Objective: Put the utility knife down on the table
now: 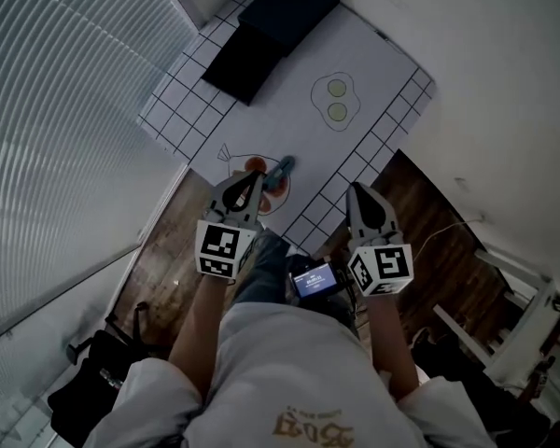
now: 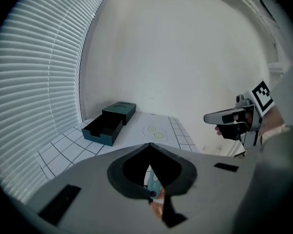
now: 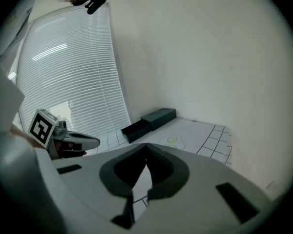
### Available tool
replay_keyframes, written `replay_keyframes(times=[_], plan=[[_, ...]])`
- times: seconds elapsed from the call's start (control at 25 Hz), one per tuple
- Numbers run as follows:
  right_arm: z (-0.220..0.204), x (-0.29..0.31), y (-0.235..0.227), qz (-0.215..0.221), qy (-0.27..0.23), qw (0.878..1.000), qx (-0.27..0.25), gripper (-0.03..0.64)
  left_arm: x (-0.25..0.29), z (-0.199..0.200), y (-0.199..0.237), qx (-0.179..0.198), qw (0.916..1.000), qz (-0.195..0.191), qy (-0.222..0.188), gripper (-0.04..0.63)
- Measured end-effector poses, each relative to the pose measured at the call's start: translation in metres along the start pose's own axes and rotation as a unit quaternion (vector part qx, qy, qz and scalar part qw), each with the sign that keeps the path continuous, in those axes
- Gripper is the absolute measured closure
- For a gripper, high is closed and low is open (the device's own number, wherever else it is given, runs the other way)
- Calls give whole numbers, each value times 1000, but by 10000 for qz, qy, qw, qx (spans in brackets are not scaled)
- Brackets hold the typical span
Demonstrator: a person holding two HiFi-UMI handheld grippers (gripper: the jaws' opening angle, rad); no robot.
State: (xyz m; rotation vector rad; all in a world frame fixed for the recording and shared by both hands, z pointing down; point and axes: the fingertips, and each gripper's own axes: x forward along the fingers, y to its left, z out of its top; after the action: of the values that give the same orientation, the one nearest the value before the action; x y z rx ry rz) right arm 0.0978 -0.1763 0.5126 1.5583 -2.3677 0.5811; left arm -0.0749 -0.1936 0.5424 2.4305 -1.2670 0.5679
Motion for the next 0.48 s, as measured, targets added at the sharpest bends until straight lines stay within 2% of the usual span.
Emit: replay_keyframes(times=[0.24, 0.48], plan=[[25, -10, 8, 75, -202, 9992, -339, 609, -24, 35, -2, -21, 9988, 150, -463, 588], [54, -21, 14, 185, -484, 9971, -563, 609, -46, 57, 2, 125, 9961, 428, -759, 588]])
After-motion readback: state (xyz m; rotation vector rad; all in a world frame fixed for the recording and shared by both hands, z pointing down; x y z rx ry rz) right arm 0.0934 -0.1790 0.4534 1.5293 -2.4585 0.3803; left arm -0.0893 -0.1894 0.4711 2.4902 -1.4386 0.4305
